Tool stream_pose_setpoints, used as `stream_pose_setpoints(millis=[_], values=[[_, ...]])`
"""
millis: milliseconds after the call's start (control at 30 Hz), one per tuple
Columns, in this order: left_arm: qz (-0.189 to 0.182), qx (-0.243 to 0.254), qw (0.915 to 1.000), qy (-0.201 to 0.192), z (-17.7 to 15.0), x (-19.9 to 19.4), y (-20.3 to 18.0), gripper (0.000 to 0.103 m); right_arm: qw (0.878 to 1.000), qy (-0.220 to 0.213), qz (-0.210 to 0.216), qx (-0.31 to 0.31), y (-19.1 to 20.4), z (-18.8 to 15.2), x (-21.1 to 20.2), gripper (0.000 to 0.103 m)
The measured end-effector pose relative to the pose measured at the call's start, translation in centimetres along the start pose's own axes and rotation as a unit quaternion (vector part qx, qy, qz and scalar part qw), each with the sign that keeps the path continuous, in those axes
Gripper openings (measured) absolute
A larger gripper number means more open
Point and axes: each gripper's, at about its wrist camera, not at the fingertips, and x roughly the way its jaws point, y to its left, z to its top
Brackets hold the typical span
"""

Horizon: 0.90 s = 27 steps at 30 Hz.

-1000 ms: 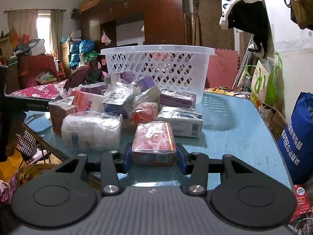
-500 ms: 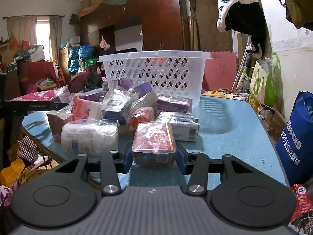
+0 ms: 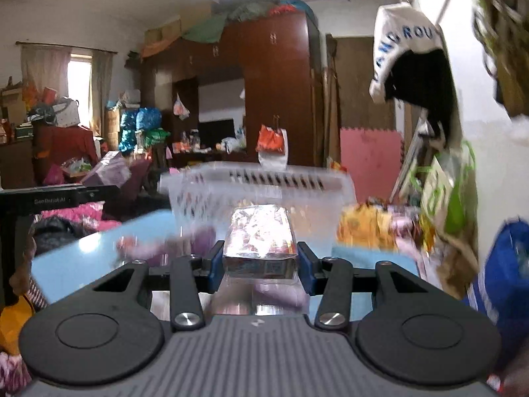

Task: Organize objects
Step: 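Grasp the purple box with the left tool while the right tool grasps the pink-wrapped box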

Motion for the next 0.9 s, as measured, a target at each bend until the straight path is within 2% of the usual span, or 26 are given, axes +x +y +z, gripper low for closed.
stream_pose_setpoints(millis=[100,200,300,433,467,500,533,567,600,667,700,800,900], values=[[-0.025,0.008,0.9996,0.014,3.1,3.2,-0.7,0.044,1.000,0.004,-0.004,-0.019,0.3,3.7,3.6,0.048],[-0.037,0.003,0.9982,0.048,5.1,7.4,-1.3,0.044,0.999,0.024,-0.016,-0.024,0.1,6.3,7.9,0.048],[-0.032,0.003,0.9955,0.089,5.7,11.6,-1.9,0.044,0.998,0.050,-0.034,-0.024,-0.4,7.4,11.8,0.048],[-0.025,0.003,0.9908,0.133,5.0,15.2,-2.2,0.044,0.996,0.079,-0.034,-0.028,-0.9,6.9,14.0,0.050],[-0.025,-0.005,0.9905,0.136,4.8,15.5,-2.0,0.044,0.995,0.082,-0.036,-0.034,-0.9,6.7,14.1,0.056],[-0.025,-0.011,0.9907,0.133,4.7,15.5,-1.8,0.051,0.995,0.082,-0.040,-0.040,-0.8,6.7,14.2,0.076],[-0.025,-0.009,0.9911,0.131,4.6,15.1,-1.4,0.073,0.995,0.080,-0.045,-0.043,-0.7,6.6,14.0,0.086],[-0.023,0.000,0.9914,0.129,4.6,14.7,-1.4,0.083,0.995,0.074,-0.048,-0.044,-0.6,6.4,13.5,0.094],[-0.019,0.012,0.9921,0.123,4.6,14.3,-1.4,0.088,0.996,0.067,-0.048,-0.046,-0.6,6.4,13.0,0.095],[-0.010,0.030,0.9931,0.113,4.7,13.2,-1.5,0.088,0.997,0.059,-0.041,-0.040,-0.4,6.4,11.5,0.096],[-0.011,0.032,0.9930,0.113,4.7,12.5,-1.5,0.088,0.997,0.053,-0.038,-0.038,-0.4,6.2,10.3,0.102],[-0.039,0.025,0.9946,0.093,4.3,8.9,-0.7,0.088,0.998,0.041,-0.029,-0.043,-0.2,5.7,7.5,0.103],[-0.053,0.028,0.9954,0.075,2.8,5.0,0.1,0.088,0.998,0.040,-0.030,-0.050,0.3,3.0,4.3,0.103]])
